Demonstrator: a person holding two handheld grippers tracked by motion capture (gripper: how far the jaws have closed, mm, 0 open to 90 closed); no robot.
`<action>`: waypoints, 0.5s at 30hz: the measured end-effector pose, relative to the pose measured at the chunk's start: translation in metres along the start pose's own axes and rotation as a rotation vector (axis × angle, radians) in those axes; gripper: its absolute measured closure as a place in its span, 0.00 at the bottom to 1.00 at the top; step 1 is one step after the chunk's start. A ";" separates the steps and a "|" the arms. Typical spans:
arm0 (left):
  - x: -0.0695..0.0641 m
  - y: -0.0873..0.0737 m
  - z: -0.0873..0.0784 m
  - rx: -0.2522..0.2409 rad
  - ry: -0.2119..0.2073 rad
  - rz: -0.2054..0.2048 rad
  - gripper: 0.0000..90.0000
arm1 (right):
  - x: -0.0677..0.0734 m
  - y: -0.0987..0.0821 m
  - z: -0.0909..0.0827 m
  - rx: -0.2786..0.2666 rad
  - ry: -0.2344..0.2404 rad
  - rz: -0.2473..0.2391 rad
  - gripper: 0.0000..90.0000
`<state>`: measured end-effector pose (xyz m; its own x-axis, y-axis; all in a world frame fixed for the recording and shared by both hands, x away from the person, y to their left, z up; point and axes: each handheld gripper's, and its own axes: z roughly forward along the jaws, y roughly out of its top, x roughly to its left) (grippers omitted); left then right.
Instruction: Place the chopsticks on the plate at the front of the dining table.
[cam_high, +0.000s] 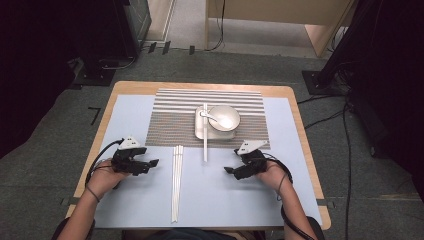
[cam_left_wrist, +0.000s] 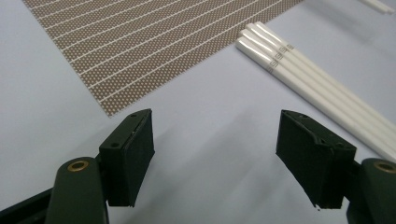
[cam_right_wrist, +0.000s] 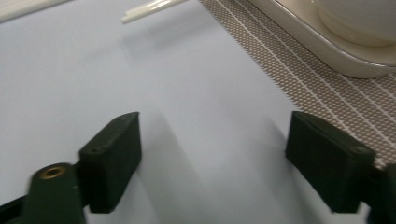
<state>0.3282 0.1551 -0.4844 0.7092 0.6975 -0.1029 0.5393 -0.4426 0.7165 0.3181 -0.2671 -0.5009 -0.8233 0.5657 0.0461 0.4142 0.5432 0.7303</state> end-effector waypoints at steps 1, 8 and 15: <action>0.001 -0.001 0.000 0.001 0.004 0.007 0.30 | 0.001 -0.001 0.001 -0.006 0.008 0.000 0.17; 0.003 -0.006 0.002 -0.001 0.019 0.055 0.30 | 0.002 -0.001 0.002 -0.001 -0.002 -0.015 0.16; 0.010 -0.010 0.000 -0.007 0.033 0.058 0.30 | 0.002 -0.001 0.002 -0.001 -0.001 -0.014 0.16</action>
<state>0.3297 0.1665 -0.4932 0.7236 0.6891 -0.0386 0.4947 -0.4788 0.7253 0.3164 -0.2653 -0.5026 -0.8287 0.5586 0.0354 0.4022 0.5503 0.7317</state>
